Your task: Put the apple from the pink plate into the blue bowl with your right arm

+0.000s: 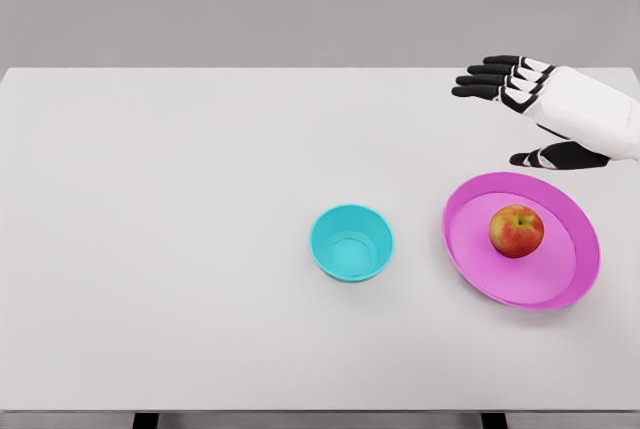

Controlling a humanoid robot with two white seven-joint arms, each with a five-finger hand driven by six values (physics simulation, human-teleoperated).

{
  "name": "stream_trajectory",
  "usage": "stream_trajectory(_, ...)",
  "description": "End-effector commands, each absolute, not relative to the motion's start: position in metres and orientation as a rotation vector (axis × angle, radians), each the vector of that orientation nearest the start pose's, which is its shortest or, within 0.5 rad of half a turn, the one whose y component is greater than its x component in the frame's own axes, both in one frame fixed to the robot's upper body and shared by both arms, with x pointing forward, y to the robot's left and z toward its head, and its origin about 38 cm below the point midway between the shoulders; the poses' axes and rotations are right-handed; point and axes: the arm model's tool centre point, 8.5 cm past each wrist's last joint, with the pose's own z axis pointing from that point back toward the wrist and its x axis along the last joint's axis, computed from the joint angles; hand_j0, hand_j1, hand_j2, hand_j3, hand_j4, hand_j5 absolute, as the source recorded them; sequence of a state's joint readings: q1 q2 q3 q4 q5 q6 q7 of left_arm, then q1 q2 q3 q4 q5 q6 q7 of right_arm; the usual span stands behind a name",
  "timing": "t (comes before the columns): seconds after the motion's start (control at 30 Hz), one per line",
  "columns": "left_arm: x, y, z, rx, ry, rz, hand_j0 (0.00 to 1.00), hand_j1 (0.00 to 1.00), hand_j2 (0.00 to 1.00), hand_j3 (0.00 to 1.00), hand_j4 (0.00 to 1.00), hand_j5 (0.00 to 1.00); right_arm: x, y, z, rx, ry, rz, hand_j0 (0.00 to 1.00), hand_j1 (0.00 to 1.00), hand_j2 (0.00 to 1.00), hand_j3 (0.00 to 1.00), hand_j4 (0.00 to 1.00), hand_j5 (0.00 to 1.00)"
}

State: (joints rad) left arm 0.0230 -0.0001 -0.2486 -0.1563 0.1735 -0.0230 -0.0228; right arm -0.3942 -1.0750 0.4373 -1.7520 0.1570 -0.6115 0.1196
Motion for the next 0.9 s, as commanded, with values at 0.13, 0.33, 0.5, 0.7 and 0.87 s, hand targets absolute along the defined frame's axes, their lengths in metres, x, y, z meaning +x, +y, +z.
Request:
stream_trajectory(0.13,0.040,0.256,-0.263,0.030,-0.149,-0.083,1.00,1.00,1.00,1.00,1.00,1.00,0.366,-0.335,0.305,0.642,2.667,-2.375,1.00,1.00,1.00,1.00,1.00,1.00)
stream_trajectory(0.33,0.040,0.256,-0.263,0.030,-0.149,-0.081,1.00,1.00,1.00,1.00,1.00,1.00,0.358,-0.373,0.329,0.761,2.076,-2.938,1.00,1.00,1.00,1.00,1.00,1.00)
stream_trajectory(0.5,0.040,0.256,-0.263,0.030,-0.149,-0.083,1.00,1.00,1.00,1.00,1.00,1.00,0.356,-0.378,0.355,0.796,2.192,-2.830,1.00,1.00,1.00,1.00,1.00,1.00)
stream_trajectory(0.7,0.040,0.256,-0.263,0.030,-0.149,-0.083,1.00,1.00,1.00,1.00,1.00,1.00,0.354,-0.356,0.290,0.499,2.253,-2.930,1.00,1.00,1.00,1.00,1.00,1.00)
stream_trajectory(0.87,0.040,0.256,-0.263,0.030,-0.149,-0.083,1.00,1.00,1.00,1.00,1.00,1.00,0.353,-0.359,0.287,0.504,2.199,-2.976,1.00,1.00,1.00,1.00,1.00,1.00)
